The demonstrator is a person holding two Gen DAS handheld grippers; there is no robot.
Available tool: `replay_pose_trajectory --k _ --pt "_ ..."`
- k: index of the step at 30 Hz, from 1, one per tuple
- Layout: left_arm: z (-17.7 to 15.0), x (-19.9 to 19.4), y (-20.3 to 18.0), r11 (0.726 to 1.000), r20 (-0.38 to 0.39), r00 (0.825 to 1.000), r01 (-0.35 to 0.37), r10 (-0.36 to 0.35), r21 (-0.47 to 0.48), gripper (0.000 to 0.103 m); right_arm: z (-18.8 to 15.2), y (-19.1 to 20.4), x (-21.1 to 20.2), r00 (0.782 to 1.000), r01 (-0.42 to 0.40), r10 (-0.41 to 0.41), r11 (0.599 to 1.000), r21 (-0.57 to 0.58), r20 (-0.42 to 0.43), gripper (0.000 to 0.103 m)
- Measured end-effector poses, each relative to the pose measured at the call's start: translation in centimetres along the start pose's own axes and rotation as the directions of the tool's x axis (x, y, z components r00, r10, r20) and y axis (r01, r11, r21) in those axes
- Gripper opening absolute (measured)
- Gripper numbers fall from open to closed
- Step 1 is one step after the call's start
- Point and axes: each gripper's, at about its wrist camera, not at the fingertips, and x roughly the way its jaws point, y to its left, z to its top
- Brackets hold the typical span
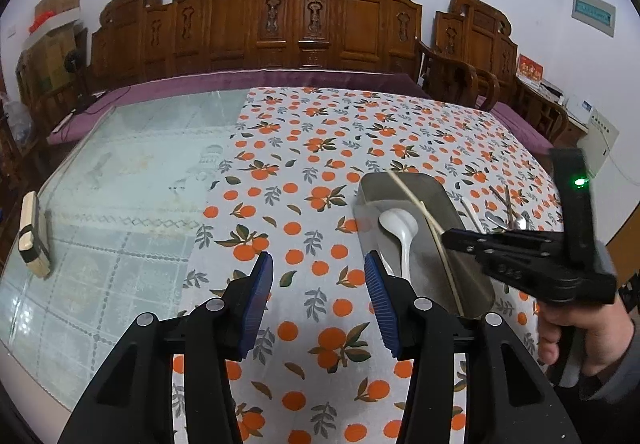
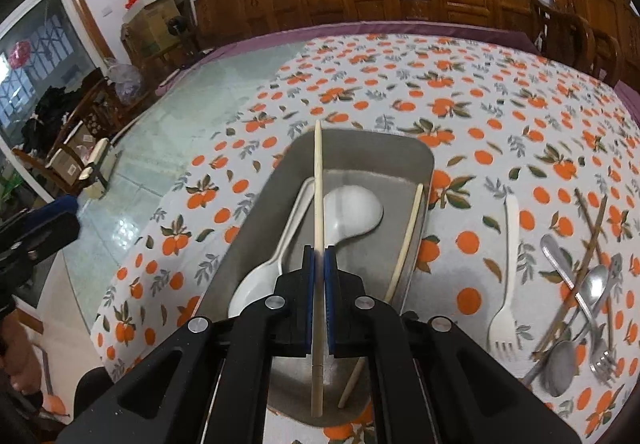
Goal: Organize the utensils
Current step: 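Lower the chopstick into the tray and open the right gripper, then move the right gripper to the metal fork and close on its handle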
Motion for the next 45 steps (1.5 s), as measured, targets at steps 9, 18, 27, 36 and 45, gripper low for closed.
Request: replay_pose_trajectory --k 9,18,27,36,45 --pt "-0.4 -0.1 -1.0 1.0 -0.003 1.0 0.011 -0.011 0.019 0.045 0.0 -0.3 1.6 0.999 0.005 -0.005 1.0 0.009 -0.036 0.009" --pt "-0.3 -1.0 -2.5 0.999 0.02 1.0 0.016 -0.017 0.049 0.046 -1.1 -1.0 -3.6 1.0 0.007 -0.006 0.998 -0.061 0.023 0.009" --pt "-0.6 -2.2 -5.0 0.995 0.041 0.998 0.038 -0.042 0.096 0.058 -2.9 -4.1 -12.2 0.991 0.087 -0.075 0.992 -0.095 0.115 0.009" --pt "-1.3 -2.6 -8.6 0.984 0.033 0.995 0.083 -0.09 0.159 0.073 -5.5 -9.8 -17.6 0.975 0.188 -0.172 0.977 -0.103 0.142 0.021" --pt "-1.4 -0.6 -12.0 0.981 -0.013 0.994 0.106 -0.106 0.159 0.073 -7.3 -16.1 -15.1 0.975 0.205 -0.197 0.976 -0.079 0.103 0.029"
